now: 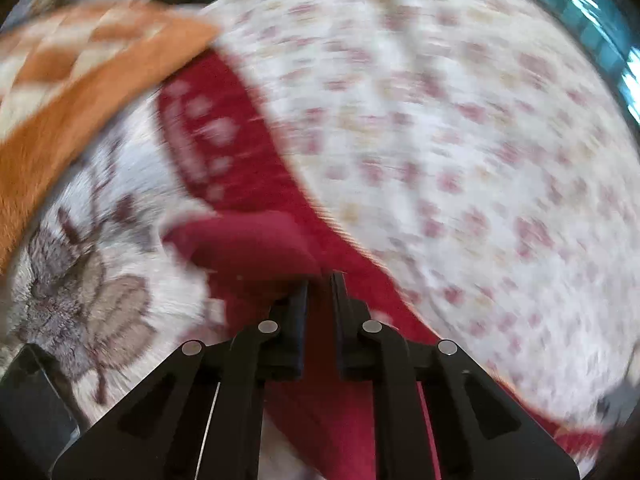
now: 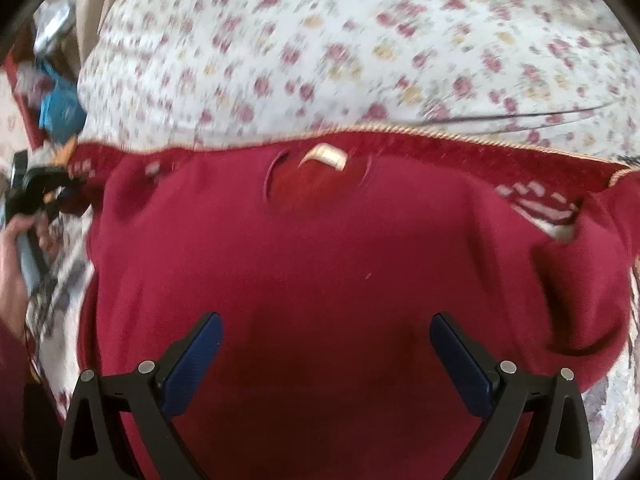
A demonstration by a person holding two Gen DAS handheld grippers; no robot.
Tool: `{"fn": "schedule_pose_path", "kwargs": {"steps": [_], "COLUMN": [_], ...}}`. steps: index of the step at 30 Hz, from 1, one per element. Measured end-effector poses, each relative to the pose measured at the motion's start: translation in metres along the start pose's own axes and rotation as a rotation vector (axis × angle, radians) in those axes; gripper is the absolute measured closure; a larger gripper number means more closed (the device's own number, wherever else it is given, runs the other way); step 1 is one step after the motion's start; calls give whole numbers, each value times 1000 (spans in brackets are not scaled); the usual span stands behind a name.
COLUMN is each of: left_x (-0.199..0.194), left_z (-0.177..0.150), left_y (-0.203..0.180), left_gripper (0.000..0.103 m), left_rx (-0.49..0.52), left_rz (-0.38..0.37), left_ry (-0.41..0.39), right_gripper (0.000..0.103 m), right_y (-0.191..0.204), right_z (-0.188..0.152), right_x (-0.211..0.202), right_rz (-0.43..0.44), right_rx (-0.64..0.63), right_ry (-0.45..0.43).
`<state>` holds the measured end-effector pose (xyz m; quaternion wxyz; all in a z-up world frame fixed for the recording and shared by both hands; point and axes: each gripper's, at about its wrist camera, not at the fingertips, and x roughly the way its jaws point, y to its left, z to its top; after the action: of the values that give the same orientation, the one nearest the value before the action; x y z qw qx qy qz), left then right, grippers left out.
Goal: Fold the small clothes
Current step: 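Grasp the sweatshirt sleeve cuff with the left tool and lift it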
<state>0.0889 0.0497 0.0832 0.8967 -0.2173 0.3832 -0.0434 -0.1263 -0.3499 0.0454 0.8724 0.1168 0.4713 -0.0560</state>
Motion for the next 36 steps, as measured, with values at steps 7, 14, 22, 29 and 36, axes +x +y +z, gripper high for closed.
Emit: {"fn": "schedule_pose_path", "kwargs": {"steps": [7,14,22,29,36], "left_x": [-72,-67,-36,12,66], "left_z": [-58,-116,-53,14,37], "left_y": [-128,-189,-82,36,67], "left_gripper": [96,95,33,25,25], "left_rx": [307,385,140,-65,-110], "left_rz": [-243,-293,-57,180,222], "left_ry": [26,165,90,3,-22], "right_gripper": [0,0,0,0,0], "right_y": [-18,-33,-39,-25,-18], "right_z": [12,15,8,3,-1], "right_x": [-22,-42,-37,-15,8], "right_rz": [8,-9,57,66,48], "right_rx": [89,127,162,114,65], "right_ry": [-73,-122,-79,-9,54]}}
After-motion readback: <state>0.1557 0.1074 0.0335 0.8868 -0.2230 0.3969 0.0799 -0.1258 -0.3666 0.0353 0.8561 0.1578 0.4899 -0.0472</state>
